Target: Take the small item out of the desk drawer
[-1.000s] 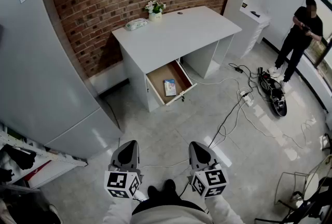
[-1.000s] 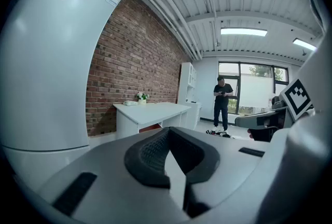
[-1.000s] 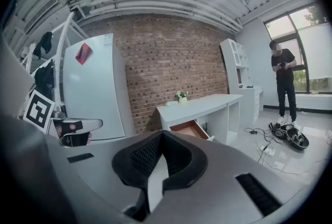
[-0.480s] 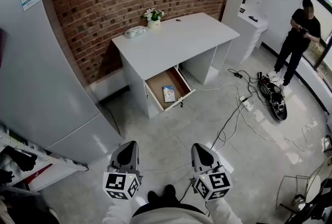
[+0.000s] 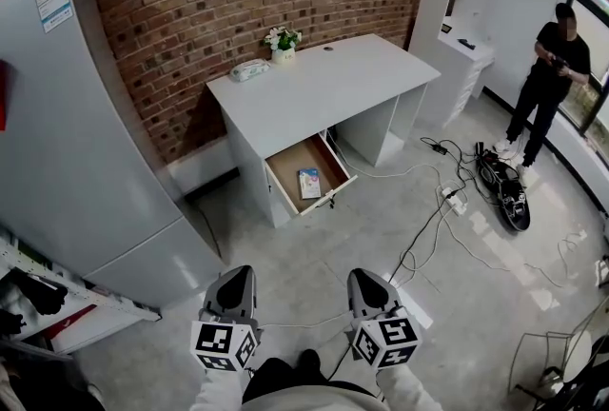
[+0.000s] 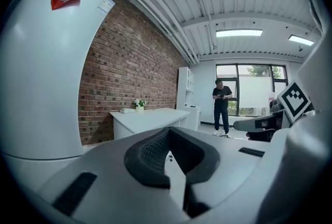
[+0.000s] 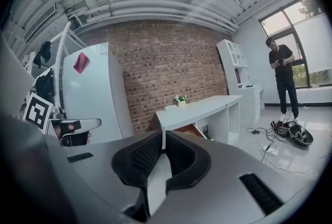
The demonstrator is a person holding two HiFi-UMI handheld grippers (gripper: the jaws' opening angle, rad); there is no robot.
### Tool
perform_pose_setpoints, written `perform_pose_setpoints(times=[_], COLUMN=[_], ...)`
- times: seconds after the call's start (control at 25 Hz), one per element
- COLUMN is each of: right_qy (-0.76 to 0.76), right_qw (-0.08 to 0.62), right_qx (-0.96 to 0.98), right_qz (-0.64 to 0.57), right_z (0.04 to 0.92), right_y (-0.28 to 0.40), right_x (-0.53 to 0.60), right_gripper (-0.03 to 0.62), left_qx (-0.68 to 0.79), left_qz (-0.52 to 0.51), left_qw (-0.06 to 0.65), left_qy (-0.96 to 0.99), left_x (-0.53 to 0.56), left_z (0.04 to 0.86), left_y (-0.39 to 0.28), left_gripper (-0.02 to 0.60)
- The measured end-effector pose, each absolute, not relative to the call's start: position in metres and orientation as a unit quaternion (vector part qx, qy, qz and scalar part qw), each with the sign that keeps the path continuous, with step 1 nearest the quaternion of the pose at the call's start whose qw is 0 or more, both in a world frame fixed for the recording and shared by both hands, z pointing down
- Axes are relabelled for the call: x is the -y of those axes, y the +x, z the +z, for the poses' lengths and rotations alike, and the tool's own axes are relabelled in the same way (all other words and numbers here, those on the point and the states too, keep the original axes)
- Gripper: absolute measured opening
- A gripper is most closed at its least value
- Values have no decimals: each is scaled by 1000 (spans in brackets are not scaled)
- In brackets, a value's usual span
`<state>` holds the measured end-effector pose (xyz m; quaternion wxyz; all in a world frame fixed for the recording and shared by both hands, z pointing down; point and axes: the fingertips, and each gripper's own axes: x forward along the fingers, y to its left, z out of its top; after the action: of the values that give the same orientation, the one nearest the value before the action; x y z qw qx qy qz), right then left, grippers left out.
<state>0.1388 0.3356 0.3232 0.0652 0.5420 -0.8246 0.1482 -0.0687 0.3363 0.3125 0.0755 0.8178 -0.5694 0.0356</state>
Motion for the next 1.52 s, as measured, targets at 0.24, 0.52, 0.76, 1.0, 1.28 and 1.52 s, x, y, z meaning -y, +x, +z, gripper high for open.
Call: perform_pose_setpoints(times=[0.24,0.52,0.76,1.0,1.28,1.52], right_qy=[525,531,516,496,497,523], right_qw=[69,74,97,104,119,131], right_qx=[831,825,829,831,817,788], right_qz=[170,179,192,227,267,297], right_z=[328,335,351,367,389,410], right_y=[141,149,135,106,71,65], right_x=[-331,-307,-269,-208,-120,-49], right_gripper=[136,183,285,302,346,369], left_qx=[568,562,555,549,530,505], left_qz=[40,49,53,61,81,91], left_qw=[71,74,85,100,129,143], left_qy=[819,822,826,828,834,847], left_x=[-333,-310,-266,-196,-104,-33], left_z=[310,316,331,348,373,388], left_y=[-58,-47,-51,-69,-100,-113], left_gripper=[15,15,15,15,15,15])
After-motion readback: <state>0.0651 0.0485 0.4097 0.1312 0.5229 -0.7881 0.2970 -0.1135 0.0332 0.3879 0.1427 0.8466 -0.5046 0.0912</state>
